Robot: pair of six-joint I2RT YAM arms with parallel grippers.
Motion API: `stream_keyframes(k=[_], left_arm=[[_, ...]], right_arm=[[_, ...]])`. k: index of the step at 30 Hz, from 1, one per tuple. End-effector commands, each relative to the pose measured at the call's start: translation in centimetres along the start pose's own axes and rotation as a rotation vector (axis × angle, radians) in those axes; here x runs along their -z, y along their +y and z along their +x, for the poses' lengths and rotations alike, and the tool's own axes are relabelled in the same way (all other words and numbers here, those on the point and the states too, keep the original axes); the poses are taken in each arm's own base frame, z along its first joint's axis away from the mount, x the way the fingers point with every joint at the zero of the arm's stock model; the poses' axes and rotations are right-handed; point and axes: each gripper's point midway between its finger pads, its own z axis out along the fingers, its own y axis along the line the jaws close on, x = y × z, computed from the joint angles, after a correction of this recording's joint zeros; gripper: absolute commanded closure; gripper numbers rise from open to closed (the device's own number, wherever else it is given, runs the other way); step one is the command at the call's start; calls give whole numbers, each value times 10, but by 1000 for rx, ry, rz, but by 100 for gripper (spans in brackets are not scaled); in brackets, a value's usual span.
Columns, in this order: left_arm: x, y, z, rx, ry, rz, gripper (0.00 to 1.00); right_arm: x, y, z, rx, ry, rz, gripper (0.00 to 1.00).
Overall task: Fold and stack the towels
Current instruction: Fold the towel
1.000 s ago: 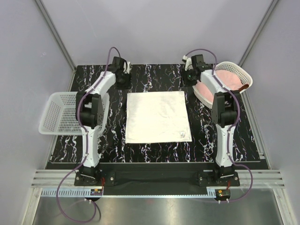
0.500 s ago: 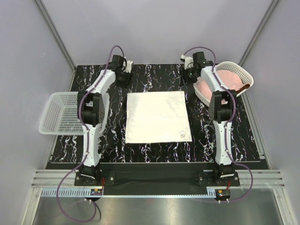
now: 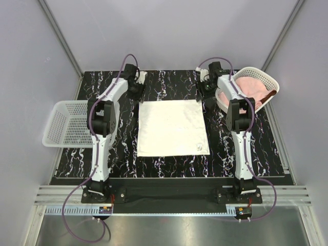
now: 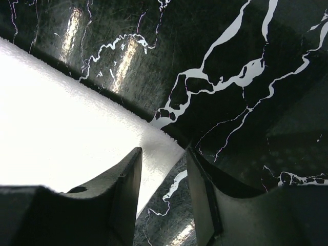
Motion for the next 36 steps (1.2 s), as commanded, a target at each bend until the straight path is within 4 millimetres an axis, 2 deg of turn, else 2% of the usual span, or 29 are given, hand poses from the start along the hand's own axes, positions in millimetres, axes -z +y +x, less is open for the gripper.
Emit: stream_keyframes(k=[1, 12, 17, 21, 23, 26, 28, 29, 33, 36], left_arm=[[1, 4, -10, -31, -26, -11, 52], [-12, 6, 0, -50, 10, -10, 57], [-12, 6, -1, -64, 10, -11, 60], [-14, 4, 1, -85, 17, -11, 67], [-14, 1, -1, -97, 16, -9, 79], [-13, -3, -2, -103, 13, 6, 99], [-6, -8, -9, -100, -8, 25, 100], [-6, -7, -9, -92, -10, 19, 100], [9, -10, -24, -82, -69, 17, 100], [21, -10, -34, -83, -108, 4, 100]], right_arm=[[4, -5, -5, 24, -7, 6, 53], [-7, -13, 8, 15, 28, 25, 55], [-8, -16, 2, 24, 10, 29, 57], [-8, -14, -6, 36, -13, 17, 57], [-8, -11, -8, 41, -25, -1, 62], [-9, -11, -10, 43, -36, -7, 76], [-7, -11, -13, 52, -46, -2, 88], [-4, -10, -16, 59, -54, -1, 91], [6, -10, -26, 67, -98, 12, 100], [18, -11, -37, 82, -141, 33, 100]])
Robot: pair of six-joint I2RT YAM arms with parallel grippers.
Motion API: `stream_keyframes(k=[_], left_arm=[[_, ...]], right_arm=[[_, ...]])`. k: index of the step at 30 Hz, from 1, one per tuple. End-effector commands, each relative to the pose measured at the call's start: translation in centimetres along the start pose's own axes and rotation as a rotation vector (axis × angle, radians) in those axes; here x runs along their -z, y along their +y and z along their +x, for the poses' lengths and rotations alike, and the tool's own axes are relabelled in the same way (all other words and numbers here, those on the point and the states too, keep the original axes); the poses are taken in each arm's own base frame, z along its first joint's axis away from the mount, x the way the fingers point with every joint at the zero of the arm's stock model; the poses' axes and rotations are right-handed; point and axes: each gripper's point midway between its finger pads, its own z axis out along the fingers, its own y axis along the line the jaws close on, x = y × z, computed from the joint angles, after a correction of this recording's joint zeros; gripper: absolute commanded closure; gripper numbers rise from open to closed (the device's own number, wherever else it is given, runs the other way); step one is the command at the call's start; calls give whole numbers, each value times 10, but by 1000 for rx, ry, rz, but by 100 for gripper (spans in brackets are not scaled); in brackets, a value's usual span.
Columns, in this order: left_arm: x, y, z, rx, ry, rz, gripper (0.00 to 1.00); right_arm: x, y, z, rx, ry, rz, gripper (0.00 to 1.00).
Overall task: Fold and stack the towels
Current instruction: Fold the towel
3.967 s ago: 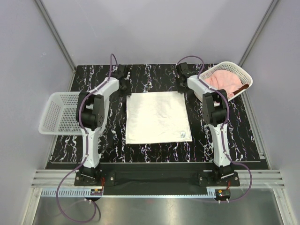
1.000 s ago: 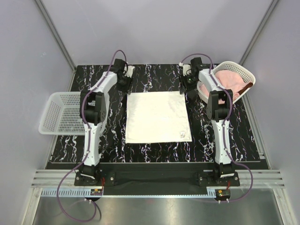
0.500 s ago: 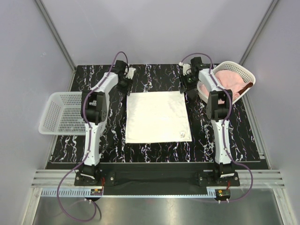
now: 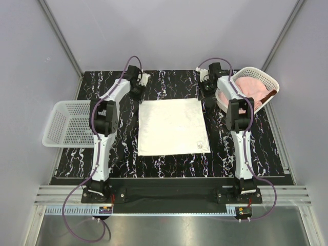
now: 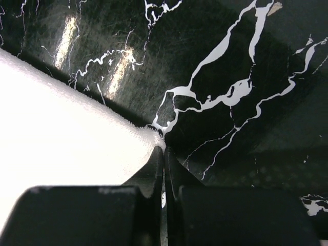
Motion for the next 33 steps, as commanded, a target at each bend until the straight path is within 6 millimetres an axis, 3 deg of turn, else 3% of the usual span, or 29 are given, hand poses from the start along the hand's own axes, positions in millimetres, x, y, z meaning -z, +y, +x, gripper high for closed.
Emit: stream_keyframes(k=[1, 10, 23, 28, 29, 33], left_arm=[[37, -1, -40, -14, -141, -17, 100], [64, 8, -41, -18, -164, -99, 100], [106, 0, -45, 12, -238, -121, 100], [114, -9, -36, -2, -223, -116, 100], [122, -12, -36, -8, -234, -118, 100], [131, -23, -22, -16, -239, -120, 100]], right_arm=[[32, -5, -37, 55, -128, 47, 100], [58, -13, -51, 64, -224, 139, 100], [100, 6, -65, 48, -345, 151, 100], [108, 15, -51, 14, -347, 148, 100], [119, 19, -54, 17, -370, 152, 100], [126, 28, -35, -24, -376, 151, 100]])
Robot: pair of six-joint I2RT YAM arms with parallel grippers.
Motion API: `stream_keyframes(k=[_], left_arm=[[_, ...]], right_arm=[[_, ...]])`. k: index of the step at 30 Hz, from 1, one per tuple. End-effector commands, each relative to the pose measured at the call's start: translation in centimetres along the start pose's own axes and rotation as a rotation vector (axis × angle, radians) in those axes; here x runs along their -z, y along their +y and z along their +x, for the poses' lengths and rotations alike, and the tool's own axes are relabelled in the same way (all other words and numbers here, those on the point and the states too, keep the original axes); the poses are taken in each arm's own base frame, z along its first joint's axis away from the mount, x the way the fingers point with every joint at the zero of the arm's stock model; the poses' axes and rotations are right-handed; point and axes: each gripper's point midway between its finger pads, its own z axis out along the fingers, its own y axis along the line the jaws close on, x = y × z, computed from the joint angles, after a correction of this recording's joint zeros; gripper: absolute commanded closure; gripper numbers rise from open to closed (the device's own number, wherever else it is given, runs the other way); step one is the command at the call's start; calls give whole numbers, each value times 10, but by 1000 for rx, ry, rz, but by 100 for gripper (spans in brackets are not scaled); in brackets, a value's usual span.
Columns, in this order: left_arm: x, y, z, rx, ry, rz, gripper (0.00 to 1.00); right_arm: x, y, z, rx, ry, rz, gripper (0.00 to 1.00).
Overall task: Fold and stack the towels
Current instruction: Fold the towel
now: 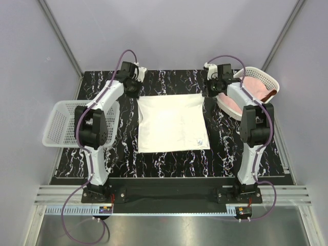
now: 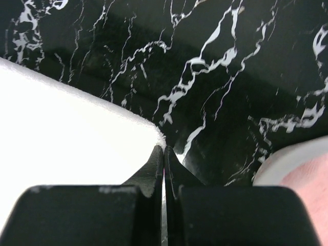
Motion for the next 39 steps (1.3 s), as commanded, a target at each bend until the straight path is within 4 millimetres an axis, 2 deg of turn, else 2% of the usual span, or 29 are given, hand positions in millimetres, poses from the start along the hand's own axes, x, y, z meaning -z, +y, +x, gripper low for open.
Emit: stream_keyframes(k=[1, 2, 4, 5, 6, 8, 9, 12, 14, 15, 17, 19, 20, 21, 23, 24, 31, 34, 39], left_arm=[[35, -3, -17, -17, -97, -45, 100], [38, -7, -15, -13, -99, -38, 100], [46, -17, -9, -23, -99, -32, 100], [47, -20, -5, -26, -92, -35, 100], [47, -22, 5, -31, -77, -42, 100], [54, -30, 9, -37, -83, -49, 100], [52, -31, 18, -37, -67, -54, 100], [58, -40, 26, -44, -70, -59, 100], [67, -49, 23, -59, -101, -53, 100], [67, -45, 27, -60, -105, -88, 100], [70, -52, 27, -75, -122, -86, 100], [73, -59, 31, -93, -137, -99, 100], [73, -58, 34, -98, -134, -121, 100], [73, -57, 39, -100, -122, -130, 100], [71, -59, 46, -97, -102, -136, 100], [69, -57, 53, -96, -84, -149, 100], [82, -62, 66, -96, -120, -168, 100], [80, -58, 84, -110, -71, -185, 100], [83, -70, 109, -118, -43, -147, 100]], right_arm=[[36, -1, -28, -27, -122, 51, 100], [44, 2, -29, -31, -135, 53, 100], [44, 4, -12, -61, -112, 58, 100], [53, 7, -14, -62, -129, 63, 100], [53, 10, -1, -74, -107, 59, 100], [62, 15, 4, -92, -110, 58, 100], [60, 16, 16, -106, -89, 63, 100], [68, 16, 25, -146, -83, 100, 100], [75, 18, 26, -172, -90, 110, 100], [75, 21, 35, -213, -75, 110, 100], [81, 26, 38, -261, -85, 110, 100], [81, 33, 51, -318, -65, 97, 100], [86, 36, 50, -324, -77, 94, 100], [86, 40, 61, -337, -59, 92, 100], [94, 45, 64, -352, -71, 95, 100], [94, 46, 73, -356, -58, 96, 100], [111, 50, 96, -438, -21, 145, 100], [118, 56, 111, -486, 6, 147, 100], [121, 63, 139, -565, 58, 166, 100]])
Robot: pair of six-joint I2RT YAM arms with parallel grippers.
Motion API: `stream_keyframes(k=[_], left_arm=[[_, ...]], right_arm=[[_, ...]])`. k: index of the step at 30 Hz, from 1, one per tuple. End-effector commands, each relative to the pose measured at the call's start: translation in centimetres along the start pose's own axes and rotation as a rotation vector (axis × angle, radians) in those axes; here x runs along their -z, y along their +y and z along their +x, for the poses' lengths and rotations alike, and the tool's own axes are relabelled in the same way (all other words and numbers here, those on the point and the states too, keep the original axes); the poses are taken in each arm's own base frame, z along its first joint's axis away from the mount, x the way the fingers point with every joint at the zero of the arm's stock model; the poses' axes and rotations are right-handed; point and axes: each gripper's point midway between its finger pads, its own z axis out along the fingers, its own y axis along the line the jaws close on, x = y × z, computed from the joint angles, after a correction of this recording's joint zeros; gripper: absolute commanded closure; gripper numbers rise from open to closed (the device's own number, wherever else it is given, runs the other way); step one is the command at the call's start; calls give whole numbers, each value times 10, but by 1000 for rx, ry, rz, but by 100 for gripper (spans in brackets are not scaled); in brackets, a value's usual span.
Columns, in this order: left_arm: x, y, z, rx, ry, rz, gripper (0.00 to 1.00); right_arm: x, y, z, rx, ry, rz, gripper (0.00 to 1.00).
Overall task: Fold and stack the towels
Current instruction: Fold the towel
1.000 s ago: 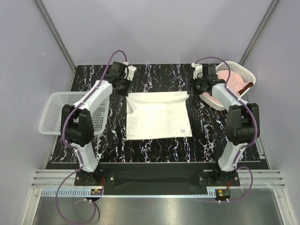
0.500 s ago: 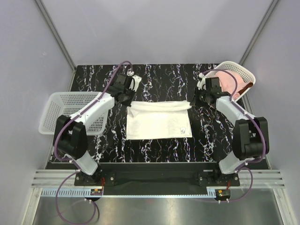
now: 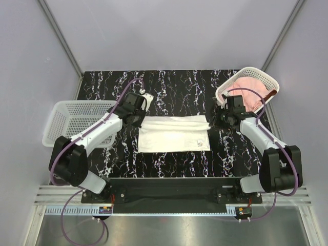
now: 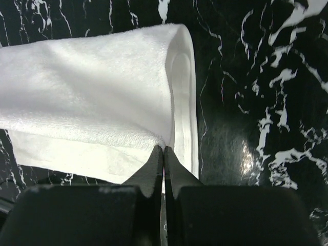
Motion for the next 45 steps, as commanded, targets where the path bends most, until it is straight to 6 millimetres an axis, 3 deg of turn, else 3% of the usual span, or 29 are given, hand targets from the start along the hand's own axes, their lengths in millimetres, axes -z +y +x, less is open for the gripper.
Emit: stream_keyframes(k=[1, 9, 12, 19, 23, 24, 27, 29, 33, 38, 45], left_arm=[[11, 1, 5, 4, -24, -32, 100], [15, -8, 42, 2, 94, -27, 100], [21, -6, 46, 43, 121, -47, 100], [20, -19, 69, 81, 211, 8, 100], [19, -36, 89, 125, 305, 76, 77], [22, -35, 94, 130, 328, 65, 61], [28, -27, 93, 177, 338, 7, 51], [34, -24, 81, 252, 300, -28, 46], [31, -43, 58, 398, 216, 52, 44], [8, -59, 64, 528, 213, 82, 43], [-10, -54, 86, 534, 272, 10, 51]], right_arm=[[9, -9, 15, -94, 9, 59, 100], [13, -16, 51, -181, 66, 84, 99], [18, -17, 62, -201, 94, 91, 99], [22, -21, 75, -230, 107, 110, 98], [20, -21, 85, -272, 142, 114, 84], [22, -22, 89, -282, 157, 127, 77], [30, -25, 91, -299, 165, 163, 66], [35, -21, 84, -322, 144, 159, 62], [34, -12, 70, -375, 109, 135, 58], [19, -10, 67, -401, 131, 122, 54], [-1, -11, 82, -366, 181, 79, 55]])
